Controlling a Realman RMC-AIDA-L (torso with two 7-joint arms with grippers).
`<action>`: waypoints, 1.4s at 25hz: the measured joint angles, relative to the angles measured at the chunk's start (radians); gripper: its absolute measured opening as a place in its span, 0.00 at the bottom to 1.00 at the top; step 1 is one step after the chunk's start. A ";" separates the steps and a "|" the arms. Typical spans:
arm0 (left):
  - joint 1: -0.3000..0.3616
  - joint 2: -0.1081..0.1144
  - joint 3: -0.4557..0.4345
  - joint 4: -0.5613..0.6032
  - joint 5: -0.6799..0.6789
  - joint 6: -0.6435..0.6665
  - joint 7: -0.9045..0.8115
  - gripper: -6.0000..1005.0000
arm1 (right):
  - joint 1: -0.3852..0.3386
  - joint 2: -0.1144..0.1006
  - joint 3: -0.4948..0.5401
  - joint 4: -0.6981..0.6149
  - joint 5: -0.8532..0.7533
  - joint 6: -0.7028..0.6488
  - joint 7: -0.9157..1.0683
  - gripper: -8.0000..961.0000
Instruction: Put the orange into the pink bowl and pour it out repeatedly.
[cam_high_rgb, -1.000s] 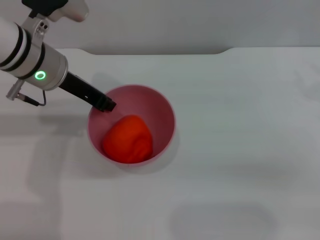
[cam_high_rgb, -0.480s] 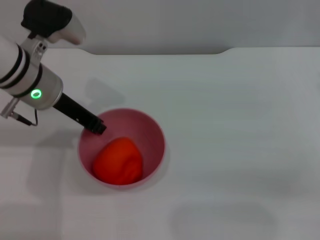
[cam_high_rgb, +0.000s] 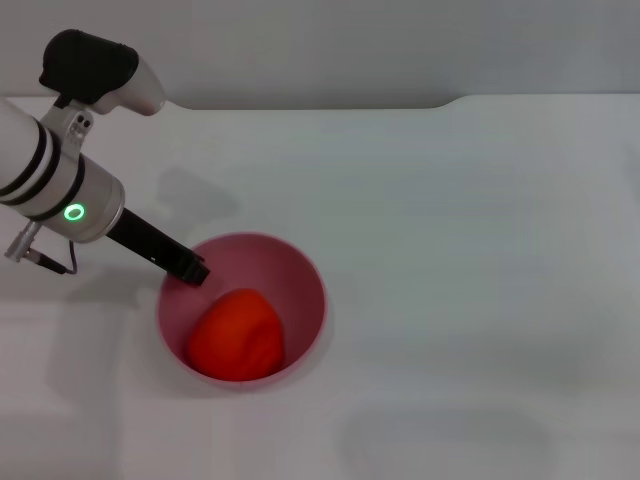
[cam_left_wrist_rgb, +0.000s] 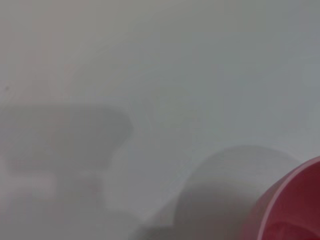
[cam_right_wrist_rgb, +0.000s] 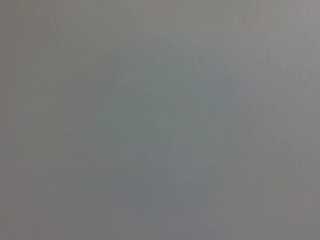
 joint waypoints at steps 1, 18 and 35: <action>0.002 0.000 0.000 -0.003 -0.001 -0.004 0.000 0.07 | 0.001 0.000 0.000 0.000 -0.001 0.000 0.000 0.58; 0.011 0.002 0.021 -0.006 0.003 -0.008 -0.023 0.11 | 0.000 0.000 0.000 -0.011 -0.025 -0.001 0.028 0.58; -0.007 0.001 -0.041 0.202 -0.361 0.041 0.146 0.66 | 0.001 0.000 -0.003 0.001 -0.035 0.000 0.041 0.58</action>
